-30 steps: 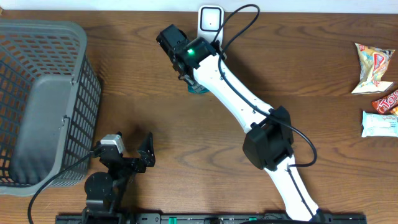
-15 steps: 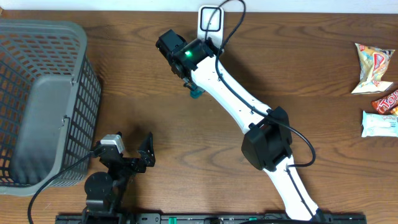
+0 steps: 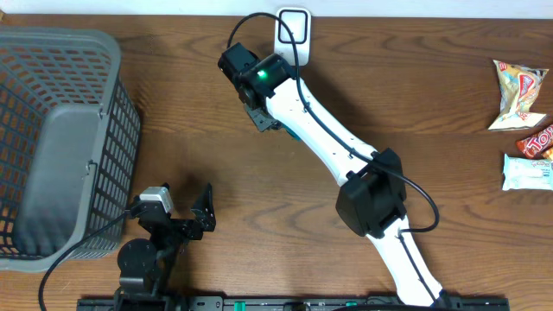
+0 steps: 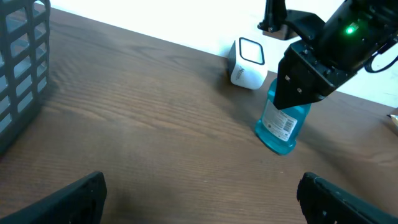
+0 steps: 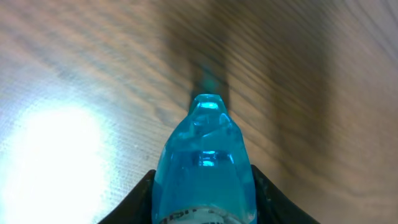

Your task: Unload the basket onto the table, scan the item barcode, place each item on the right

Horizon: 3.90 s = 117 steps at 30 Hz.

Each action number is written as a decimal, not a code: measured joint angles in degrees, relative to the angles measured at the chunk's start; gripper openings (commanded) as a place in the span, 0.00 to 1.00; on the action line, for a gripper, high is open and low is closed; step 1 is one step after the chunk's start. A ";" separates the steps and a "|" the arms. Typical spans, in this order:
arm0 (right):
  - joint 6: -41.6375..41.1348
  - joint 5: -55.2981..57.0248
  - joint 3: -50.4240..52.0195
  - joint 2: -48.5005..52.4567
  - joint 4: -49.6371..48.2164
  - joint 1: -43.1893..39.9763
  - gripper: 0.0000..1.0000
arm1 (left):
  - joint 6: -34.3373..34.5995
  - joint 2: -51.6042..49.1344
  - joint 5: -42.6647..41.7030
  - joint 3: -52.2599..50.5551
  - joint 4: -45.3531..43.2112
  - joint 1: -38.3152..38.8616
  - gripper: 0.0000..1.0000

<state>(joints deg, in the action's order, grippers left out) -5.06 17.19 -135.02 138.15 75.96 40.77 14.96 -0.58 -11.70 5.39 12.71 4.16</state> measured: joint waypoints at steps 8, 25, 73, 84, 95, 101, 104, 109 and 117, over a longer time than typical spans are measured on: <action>9.84 -10.10 -0.02 -0.87 -1.60 -1.20 0.38 | 0.00 0.00 0.00 0.00 0.00 0.00 0.98; 12.07 -15.93 0.04 -0.87 -0.57 -4.63 0.66 | 0.00 0.00 0.00 0.00 0.00 0.00 0.98; -10.88 -6.32 70.07 -63.01 -45.79 0.59 0.99 | 0.00 0.00 0.02 0.00 0.00 0.00 0.98; -3.50 -4.39 85.07 -56.13 -75.43 -0.22 0.99 | 0.00 0.00 0.02 0.00 0.02 0.00 0.98; 0.61 -9.25 76.02 -44.50 -79.30 -1.31 0.99 | 0.00 0.00 0.00 0.00 0.02 0.00 0.98; 1.66 -9.92 70.99 -39.21 -79.30 -2.99 0.99 | 0.00 0.00 0.00 0.00 0.02 0.00 0.98; 1.88 -9.97 69.85 -36.61 -79.34 -4.42 0.99 | 0.00 0.00 0.00 0.00 0.02 0.00 0.98; 3.34 -11.17 69.40 -33.51 -81.00 -5.16 0.99 | 0.00 0.00 0.00 0.00 0.02 0.00 0.98; 5.40 -12.83 69.37 -31.41 -83.52 -5.14 0.77 | 0.00 0.00 0.00 0.00 0.02 0.00 0.98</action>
<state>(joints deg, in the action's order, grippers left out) 0.34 4.36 -65.65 106.74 -7.55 35.64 14.96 -0.58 -11.70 5.39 12.73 4.16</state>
